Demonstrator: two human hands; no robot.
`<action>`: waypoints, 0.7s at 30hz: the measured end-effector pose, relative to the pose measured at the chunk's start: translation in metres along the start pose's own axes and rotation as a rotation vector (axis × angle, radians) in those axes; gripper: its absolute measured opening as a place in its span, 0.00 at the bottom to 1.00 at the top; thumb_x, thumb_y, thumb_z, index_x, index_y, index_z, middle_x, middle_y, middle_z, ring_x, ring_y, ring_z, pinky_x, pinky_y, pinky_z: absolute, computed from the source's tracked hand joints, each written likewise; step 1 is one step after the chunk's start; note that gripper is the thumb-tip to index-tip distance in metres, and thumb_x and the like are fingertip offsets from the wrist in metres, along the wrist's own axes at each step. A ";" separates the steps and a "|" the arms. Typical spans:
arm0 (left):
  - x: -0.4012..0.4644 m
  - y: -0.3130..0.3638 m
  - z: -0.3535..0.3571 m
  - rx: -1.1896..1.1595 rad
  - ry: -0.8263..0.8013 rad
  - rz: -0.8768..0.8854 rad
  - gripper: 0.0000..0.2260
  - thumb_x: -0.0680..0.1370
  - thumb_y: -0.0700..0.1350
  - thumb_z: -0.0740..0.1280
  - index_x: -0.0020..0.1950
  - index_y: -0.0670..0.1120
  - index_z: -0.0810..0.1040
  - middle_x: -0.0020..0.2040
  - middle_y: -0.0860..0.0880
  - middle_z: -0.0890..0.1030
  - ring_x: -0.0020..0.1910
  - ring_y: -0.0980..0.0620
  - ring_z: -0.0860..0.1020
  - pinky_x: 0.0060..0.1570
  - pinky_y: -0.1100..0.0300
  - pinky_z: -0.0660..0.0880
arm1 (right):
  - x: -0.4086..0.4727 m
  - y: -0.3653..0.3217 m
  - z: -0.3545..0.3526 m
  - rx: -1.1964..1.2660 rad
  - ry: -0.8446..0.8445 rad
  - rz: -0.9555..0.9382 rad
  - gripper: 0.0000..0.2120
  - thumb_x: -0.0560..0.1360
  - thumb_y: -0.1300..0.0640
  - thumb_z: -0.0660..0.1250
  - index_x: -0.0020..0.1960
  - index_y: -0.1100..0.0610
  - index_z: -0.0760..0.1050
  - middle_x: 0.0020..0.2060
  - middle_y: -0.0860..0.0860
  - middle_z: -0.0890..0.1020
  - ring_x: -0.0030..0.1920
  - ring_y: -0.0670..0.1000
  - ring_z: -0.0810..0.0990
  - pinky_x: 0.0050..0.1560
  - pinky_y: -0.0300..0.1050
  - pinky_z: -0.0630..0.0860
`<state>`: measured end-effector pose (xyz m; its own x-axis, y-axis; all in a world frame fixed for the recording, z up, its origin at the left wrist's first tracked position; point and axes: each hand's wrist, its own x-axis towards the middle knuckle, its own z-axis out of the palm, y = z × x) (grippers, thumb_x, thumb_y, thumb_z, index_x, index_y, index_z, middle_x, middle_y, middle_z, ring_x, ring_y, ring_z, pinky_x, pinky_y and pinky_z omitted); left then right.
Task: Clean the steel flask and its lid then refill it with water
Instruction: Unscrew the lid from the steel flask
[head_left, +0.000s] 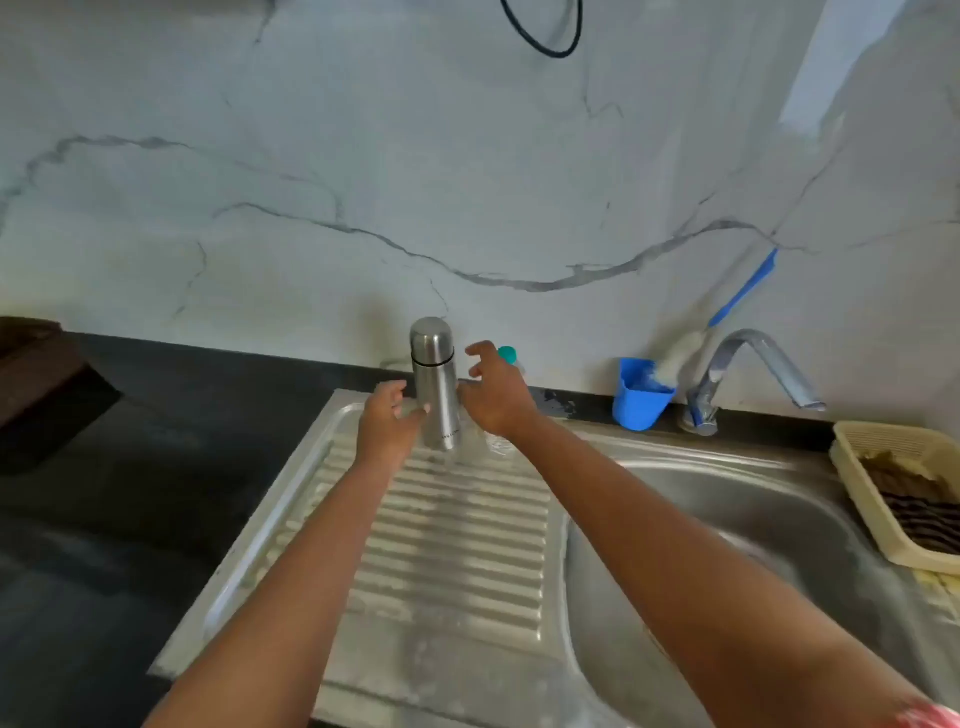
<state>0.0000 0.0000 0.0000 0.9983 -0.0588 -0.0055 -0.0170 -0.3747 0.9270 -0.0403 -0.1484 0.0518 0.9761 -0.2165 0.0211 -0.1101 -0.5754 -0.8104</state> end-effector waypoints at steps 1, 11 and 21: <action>0.010 0.001 -0.002 0.000 -0.004 0.012 0.25 0.76 0.43 0.73 0.71 0.46 0.70 0.68 0.45 0.74 0.62 0.50 0.74 0.61 0.55 0.71 | 0.008 -0.004 0.004 -0.031 0.010 -0.009 0.24 0.78 0.61 0.64 0.72 0.56 0.63 0.58 0.58 0.76 0.57 0.57 0.78 0.60 0.54 0.76; 0.075 -0.005 0.011 0.045 -0.142 0.059 0.46 0.69 0.48 0.79 0.80 0.50 0.55 0.76 0.46 0.64 0.74 0.45 0.65 0.69 0.51 0.67 | 0.056 -0.016 0.035 -0.219 0.023 -0.056 0.35 0.75 0.62 0.65 0.78 0.50 0.56 0.72 0.55 0.67 0.68 0.59 0.67 0.65 0.55 0.71; 0.061 -0.013 0.018 -0.014 -0.046 0.191 0.25 0.71 0.46 0.78 0.57 0.45 0.65 0.49 0.48 0.78 0.48 0.46 0.79 0.43 0.58 0.72 | 0.046 -0.014 0.043 -0.230 0.121 -0.112 0.21 0.76 0.62 0.66 0.65 0.54 0.63 0.60 0.56 0.68 0.45 0.58 0.79 0.40 0.47 0.77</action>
<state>0.0600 -0.0156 -0.0191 0.9734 -0.1702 0.1536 -0.2044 -0.3402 0.9179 0.0139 -0.1166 0.0393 0.9566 -0.2263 0.1838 -0.0563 -0.7621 -0.6450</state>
